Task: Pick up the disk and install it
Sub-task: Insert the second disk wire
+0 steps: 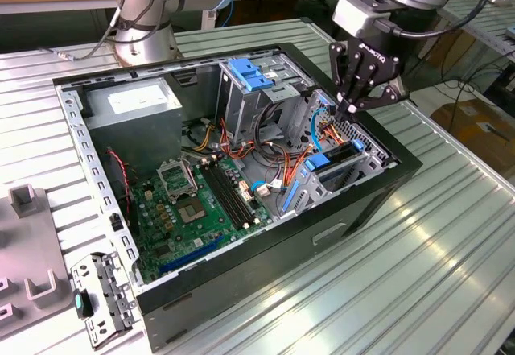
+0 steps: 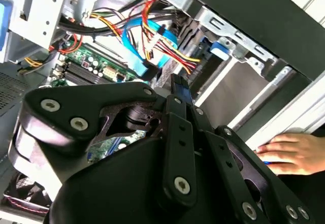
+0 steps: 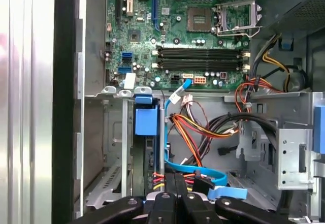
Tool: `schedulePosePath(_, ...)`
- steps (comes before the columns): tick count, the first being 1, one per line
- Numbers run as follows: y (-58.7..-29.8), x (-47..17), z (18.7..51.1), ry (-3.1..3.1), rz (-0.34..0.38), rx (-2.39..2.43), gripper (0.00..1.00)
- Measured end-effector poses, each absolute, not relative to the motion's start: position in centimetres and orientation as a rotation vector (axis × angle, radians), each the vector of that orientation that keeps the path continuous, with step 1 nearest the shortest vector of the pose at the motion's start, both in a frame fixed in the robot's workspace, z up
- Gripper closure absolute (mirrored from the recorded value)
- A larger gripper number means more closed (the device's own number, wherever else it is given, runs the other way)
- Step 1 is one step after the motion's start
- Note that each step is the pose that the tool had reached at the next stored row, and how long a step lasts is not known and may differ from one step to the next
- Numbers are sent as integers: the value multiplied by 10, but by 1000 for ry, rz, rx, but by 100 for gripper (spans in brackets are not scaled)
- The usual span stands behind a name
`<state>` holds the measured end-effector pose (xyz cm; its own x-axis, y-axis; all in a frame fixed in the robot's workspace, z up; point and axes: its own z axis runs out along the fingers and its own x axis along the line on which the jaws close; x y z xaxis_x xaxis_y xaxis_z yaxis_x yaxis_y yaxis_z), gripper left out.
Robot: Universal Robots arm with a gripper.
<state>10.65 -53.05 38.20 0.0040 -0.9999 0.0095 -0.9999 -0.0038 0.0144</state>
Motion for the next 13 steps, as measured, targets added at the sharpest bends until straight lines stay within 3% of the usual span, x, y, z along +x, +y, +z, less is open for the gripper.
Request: schedulePosePath(13, -473, 106, 384, -2182, 41, 2190, 89)
